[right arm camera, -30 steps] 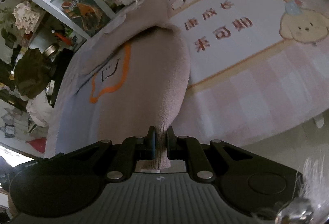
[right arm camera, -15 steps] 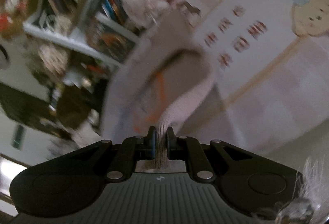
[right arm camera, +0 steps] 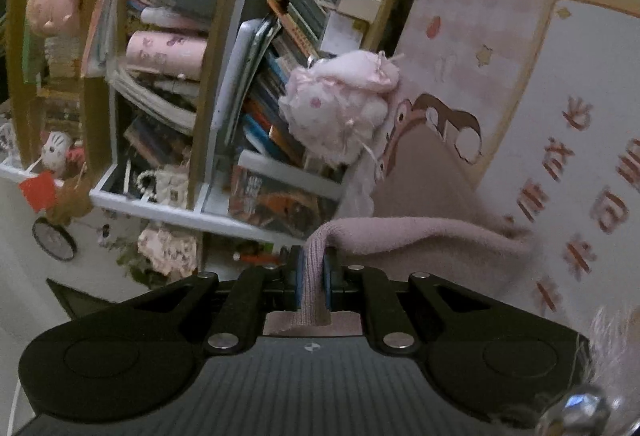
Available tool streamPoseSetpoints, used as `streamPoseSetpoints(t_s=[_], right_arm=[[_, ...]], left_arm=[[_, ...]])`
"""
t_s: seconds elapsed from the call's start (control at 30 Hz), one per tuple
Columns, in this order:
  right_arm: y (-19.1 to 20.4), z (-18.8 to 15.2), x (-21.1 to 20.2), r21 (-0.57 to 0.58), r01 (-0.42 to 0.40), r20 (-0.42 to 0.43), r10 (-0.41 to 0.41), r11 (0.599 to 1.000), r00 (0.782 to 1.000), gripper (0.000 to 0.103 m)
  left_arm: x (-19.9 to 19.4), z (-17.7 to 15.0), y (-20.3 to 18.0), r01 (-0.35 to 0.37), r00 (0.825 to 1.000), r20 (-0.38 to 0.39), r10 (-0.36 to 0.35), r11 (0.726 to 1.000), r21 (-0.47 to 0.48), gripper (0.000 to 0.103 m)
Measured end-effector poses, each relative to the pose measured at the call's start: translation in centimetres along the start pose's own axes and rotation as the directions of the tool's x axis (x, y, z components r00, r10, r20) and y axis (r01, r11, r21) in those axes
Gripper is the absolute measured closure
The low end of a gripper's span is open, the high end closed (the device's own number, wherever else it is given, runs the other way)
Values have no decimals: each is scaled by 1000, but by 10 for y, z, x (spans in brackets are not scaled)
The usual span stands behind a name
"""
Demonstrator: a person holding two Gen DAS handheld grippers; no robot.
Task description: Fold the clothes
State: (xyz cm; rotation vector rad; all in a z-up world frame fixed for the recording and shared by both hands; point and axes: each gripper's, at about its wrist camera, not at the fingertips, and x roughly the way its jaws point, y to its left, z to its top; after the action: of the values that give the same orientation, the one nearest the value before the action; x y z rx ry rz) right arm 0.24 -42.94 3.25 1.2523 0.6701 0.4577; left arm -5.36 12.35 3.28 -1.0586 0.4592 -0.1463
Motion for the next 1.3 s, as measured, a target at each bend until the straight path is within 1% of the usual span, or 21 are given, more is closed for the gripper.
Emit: streamPoseSetpoints(t_s=[0.1, 0.33, 0.5, 0.63, 0.7, 0.77, 0.8, 0.83, 0.9, 0.93, 0.97, 1.0, 1.07, 1.13, 1.17, 1.2, 1.27, 1.3], right_arm=[[-3, 6, 19, 7, 25, 14, -25, 1000, 1000, 94], [-12, 15, 60, 13, 113, 21, -113, 994, 993, 94], [-16, 19, 82, -7, 176, 18, -175, 984, 984, 94], [-22, 22, 96, -1, 215, 24, -214, 977, 976, 94], [-26, 23, 101, 8, 242, 28, -242, 970, 970, 92], [-30, 26, 106, 13, 280, 40, -280, 960, 959, 86], [-30, 27, 106, 13, 296, 56, -296, 955, 953, 75], [-29, 29, 104, 18, 296, 76, -296, 955, 952, 61], [-27, 33, 101, 27, 286, 112, -287, 958, 951, 57], [-24, 35, 100, 5, 292, 119, -290, 957, 950, 57], [-20, 36, 99, -21, 298, 124, -294, 954, 948, 57], [-17, 38, 99, -47, 305, 130, -297, 951, 946, 57], [-5, 38, 102, -162, 355, 140, -335, 921, 932, 55], [7, 36, 109, -277, 395, 143, -369, 876, 918, 52], [12, 33, 115, -344, 413, 144, -387, 843, 911, 51], [18, 30, 120, -411, 427, 146, -405, 805, 903, 50], [27, 21, 135, -549, 452, 157, -445, 703, 882, 47], [30, 16, 143, -603, 465, 168, -467, 648, 868, 47]], left_arm=[[13, 5, 7, -27, 999, -22, 27, 1000, -1, 99], [45, 17, 23, -90, 993, -73, 90, 996, 0, 99], [67, 26, 34, -135, 985, -110, 135, 991, 3, 99], [80, 30, 39, -150, 978, -143, 152, 988, 23, 98], [88, 32, 42, -165, 972, -166, 169, 986, 34, 95], [97, 37, 45, -183, 962, -198, 187, 982, 40, 92], [100, 39, 45, -183, 959, -210, 188, 982, 41, 91], [102, 42, 45, -184, 957, -222, 189, 982, 42, 88], [99, 46, 42, -178, 962, -196, 192, 980, 85, 83], [98, 48, 40, -176, 964, -180, 193, 978, 109, 80], [96, 50, 38, -173, 967, -165, 194, 976, 132, 74], [92, 51, 35, -187, 969, -131, 211, 968, 169, 71], [84, 53, 33, -202, 972, -76, 223, 954, 220, 71], [83, 54, 29, -199, 970, -74, 230, 935, 295, 69], [83, 54, 27, -196, 969, -75, 234, 922, 334, 66], [86, 53, 22, -203, 964, -79, 253, 895, 397, 63], [99, 45, 10, -205, 951, -86, 298, 813, 545, 63], [106, 40, 6, -194, 948, -90, 307, 776, 600, 63]])
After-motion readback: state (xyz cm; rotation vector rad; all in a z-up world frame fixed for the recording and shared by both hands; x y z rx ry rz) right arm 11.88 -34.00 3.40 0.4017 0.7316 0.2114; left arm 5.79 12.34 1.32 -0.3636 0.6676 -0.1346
